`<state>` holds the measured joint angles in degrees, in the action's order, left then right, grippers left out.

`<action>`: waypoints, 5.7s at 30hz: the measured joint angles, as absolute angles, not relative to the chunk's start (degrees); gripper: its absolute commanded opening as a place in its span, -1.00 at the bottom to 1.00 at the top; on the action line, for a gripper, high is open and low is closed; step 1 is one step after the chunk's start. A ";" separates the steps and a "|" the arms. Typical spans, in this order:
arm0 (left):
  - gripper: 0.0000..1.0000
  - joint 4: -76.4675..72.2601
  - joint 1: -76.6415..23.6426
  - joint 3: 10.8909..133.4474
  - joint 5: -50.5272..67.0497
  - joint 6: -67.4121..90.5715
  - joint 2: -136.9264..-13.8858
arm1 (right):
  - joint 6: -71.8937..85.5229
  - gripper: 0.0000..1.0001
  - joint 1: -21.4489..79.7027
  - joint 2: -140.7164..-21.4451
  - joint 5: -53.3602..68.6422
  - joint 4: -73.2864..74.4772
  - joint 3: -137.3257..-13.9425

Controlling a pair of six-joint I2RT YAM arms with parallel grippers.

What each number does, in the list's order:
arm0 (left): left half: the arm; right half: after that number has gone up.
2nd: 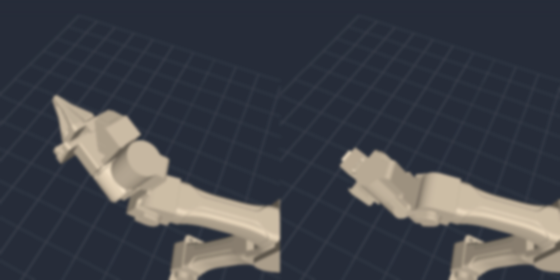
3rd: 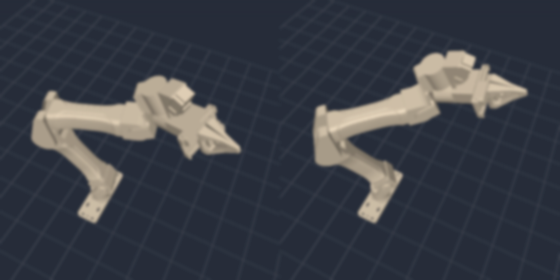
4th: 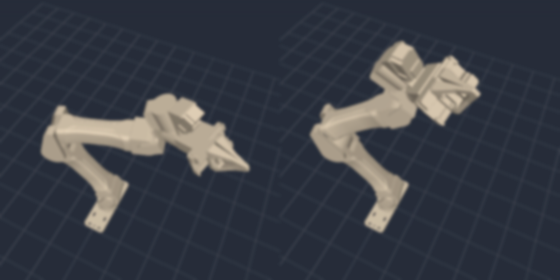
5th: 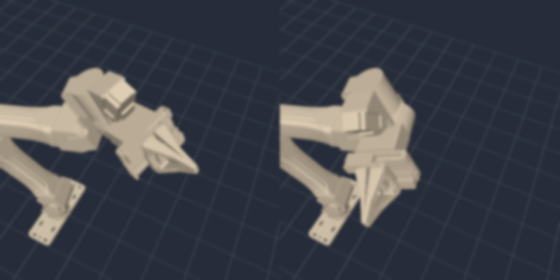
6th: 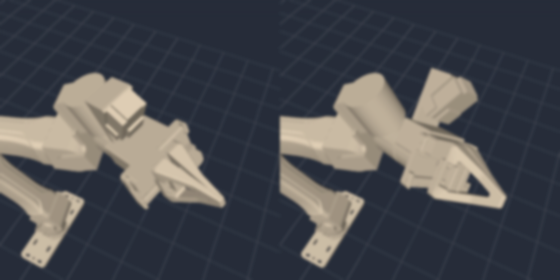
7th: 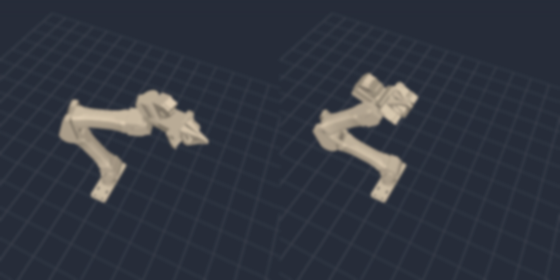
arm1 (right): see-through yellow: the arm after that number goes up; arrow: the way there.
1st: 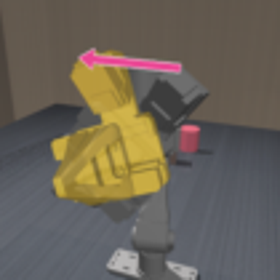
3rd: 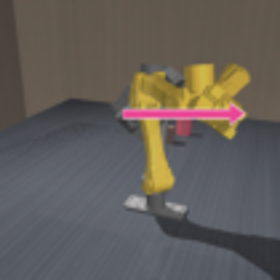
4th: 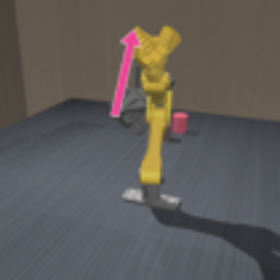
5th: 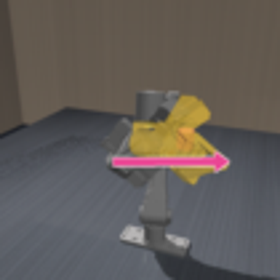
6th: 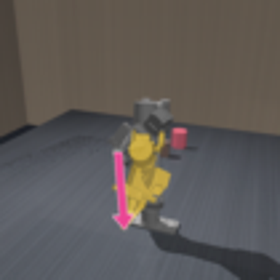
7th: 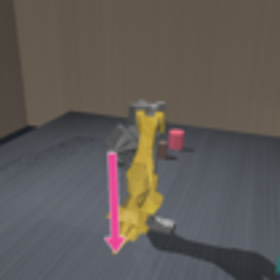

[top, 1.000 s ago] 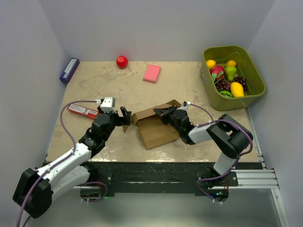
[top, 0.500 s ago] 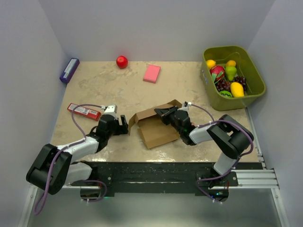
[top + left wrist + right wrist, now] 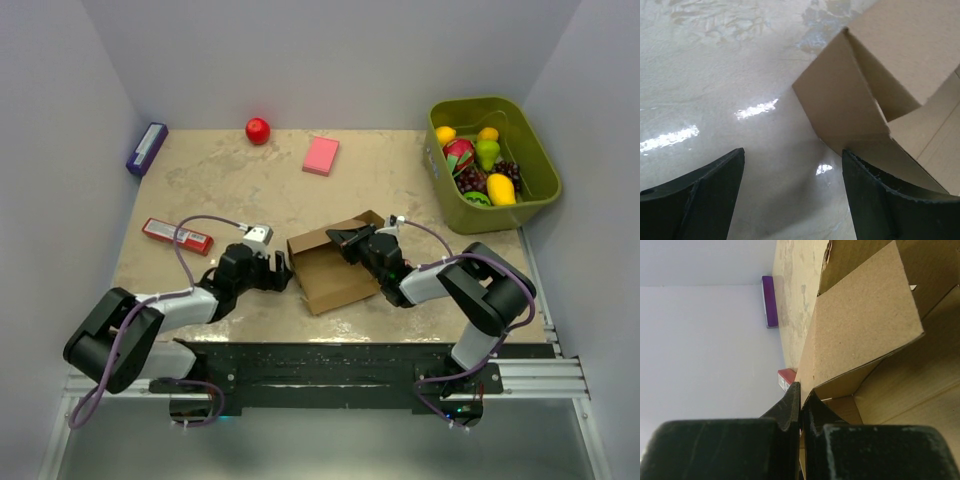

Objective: Fold the paper box

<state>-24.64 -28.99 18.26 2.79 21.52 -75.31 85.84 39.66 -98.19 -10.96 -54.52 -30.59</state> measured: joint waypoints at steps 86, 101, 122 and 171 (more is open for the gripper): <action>0.84 -60.82 -35.86 14.09 8.01 9.76 -88.84 | 80.16 -1.00 38.35 -95.35 -11.18 -55.83 -28.60; 0.29 -66.39 -36.51 17.63 6.28 9.85 -95.77 | 79.24 -1.00 38.20 -95.18 -11.49 -56.55 -28.10; -0.17 -69.93 -36.51 19.73 -3.22 8.78 -99.31 | 79.02 -1.00 37.58 -95.18 -12.80 -58.06 -26.87; -0.27 -71.64 -46.48 23.90 -31.83 7.16 -104.47 | 80.05 -1.00 39.62 -94.41 -14.79 -56.34 -27.77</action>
<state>-71.64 -46.48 23.90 -31.83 7.16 -104.47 80.05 39.62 -94.41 -14.79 -56.34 -27.77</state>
